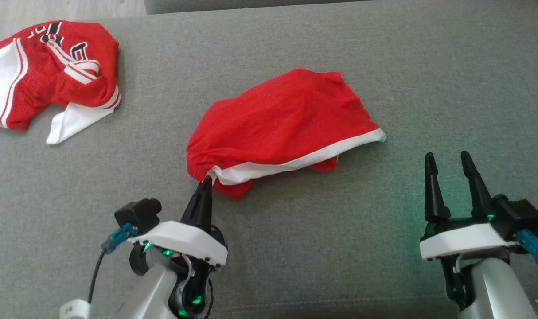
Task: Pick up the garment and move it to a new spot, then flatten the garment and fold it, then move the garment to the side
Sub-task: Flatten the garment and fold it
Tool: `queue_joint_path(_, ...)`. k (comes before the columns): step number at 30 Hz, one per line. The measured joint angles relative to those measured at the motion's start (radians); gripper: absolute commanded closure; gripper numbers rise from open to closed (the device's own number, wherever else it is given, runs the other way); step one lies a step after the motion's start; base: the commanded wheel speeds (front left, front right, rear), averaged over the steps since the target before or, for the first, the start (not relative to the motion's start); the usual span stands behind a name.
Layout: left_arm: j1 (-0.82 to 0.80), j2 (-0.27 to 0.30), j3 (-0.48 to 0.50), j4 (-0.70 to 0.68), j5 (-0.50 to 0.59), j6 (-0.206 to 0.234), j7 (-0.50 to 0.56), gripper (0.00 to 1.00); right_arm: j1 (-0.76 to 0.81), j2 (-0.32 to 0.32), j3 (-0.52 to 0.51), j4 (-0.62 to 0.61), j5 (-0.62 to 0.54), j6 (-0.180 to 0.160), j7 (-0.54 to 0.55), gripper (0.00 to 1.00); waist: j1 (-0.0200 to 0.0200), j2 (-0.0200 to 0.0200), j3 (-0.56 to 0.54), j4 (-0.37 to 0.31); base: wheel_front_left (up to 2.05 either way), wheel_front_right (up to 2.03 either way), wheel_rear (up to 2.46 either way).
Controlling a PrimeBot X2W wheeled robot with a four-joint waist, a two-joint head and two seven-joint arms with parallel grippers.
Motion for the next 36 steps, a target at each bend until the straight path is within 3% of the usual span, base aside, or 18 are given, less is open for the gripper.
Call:
queue_joint_path(9, 0.007, 0.000, 0.025, -0.059, 0.011, -0.022, 0.000, 1.00, 0.000, 0.000, 0.000, 0.023, -0.013, 0.000, 0.000, 0.00, 0.0000, 0.0000, -0.005, 0.015, 0.00, 0.00, 0.00)
queue_joint_path(18, 0.053, 0.006, 0.128, -0.051, 0.111, -0.032, -0.001, 1.00, -0.086, -0.001, 0.028, 0.132, -0.101, 0.000, 0.046, 0.00, 0.0000, 0.0000, 0.008, 0.054, 0.00, 0.00, 0.00)
queue_joint_path(25, 0.052, 0.003, 0.137, -0.040, 0.135, -0.056, -0.001, 1.00, -0.125, 0.000, 0.110, 0.239, -0.133, 0.000, 0.084, 0.00, 0.0000, 0.0000, 0.024, 0.077, 0.00, 0.00, 0.00)
queue_joint_path(36, 0.047, -0.001, 0.138, -0.042, 0.135, -0.057, -0.001, 1.00, -0.235, -0.014, 0.156, 0.396, -0.140, 0.000, 0.071, 0.00, 0.0000, 0.0000, 0.050, 0.095, 0.00, 0.00, 0.00)
